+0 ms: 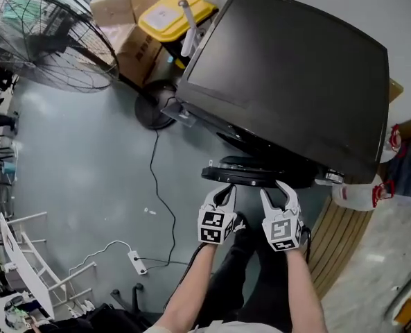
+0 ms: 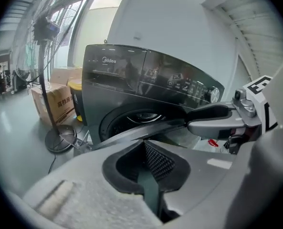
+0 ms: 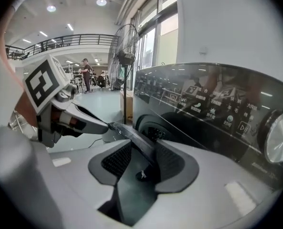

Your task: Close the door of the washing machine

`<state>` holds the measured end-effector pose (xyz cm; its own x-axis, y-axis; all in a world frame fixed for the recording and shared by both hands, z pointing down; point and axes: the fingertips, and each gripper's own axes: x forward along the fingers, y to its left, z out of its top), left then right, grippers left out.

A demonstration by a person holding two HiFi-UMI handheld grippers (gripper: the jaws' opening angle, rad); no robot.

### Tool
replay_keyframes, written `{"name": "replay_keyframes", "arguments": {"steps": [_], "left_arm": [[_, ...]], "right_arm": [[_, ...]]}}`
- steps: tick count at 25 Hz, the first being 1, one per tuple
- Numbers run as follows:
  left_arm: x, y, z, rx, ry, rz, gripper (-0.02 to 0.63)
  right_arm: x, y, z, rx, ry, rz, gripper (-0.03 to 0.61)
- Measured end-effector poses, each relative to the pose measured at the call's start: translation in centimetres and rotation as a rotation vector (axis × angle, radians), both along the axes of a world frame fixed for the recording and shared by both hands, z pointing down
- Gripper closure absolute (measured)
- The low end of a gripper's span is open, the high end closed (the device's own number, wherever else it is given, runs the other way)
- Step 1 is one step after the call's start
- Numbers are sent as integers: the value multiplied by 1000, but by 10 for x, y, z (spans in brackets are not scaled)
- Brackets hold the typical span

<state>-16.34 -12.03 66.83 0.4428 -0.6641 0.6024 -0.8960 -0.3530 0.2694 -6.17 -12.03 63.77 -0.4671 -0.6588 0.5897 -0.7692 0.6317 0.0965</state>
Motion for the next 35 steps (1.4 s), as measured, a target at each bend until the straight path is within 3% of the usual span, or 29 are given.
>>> {"name": "replay_keyframes", "arguments": {"steps": [6, 7, 12, 18, 23, 35], "left_arm": [[2, -9, 9, 22, 25, -36, 614], [3, -8, 10, 20, 29, -32, 614], [3, -17, 10, 15, 29, -10, 614], [5, -28, 11, 23, 56, -8, 614], [8, -39, 8, 22, 94, -14, 615], [16, -65, 7, 48, 99, -1, 614]], "right_arm": [[1, -9, -10, 25, -72, 66, 433], [4, -8, -14, 37, -84, 89, 497], [28, -1, 0, 14, -94, 235, 577], [45, -3, 28, -88, -215, 394, 577], [46, -10, 33, -112, -295, 475, 577], [52, -23, 29, -108, -315, 510, 577]]}}
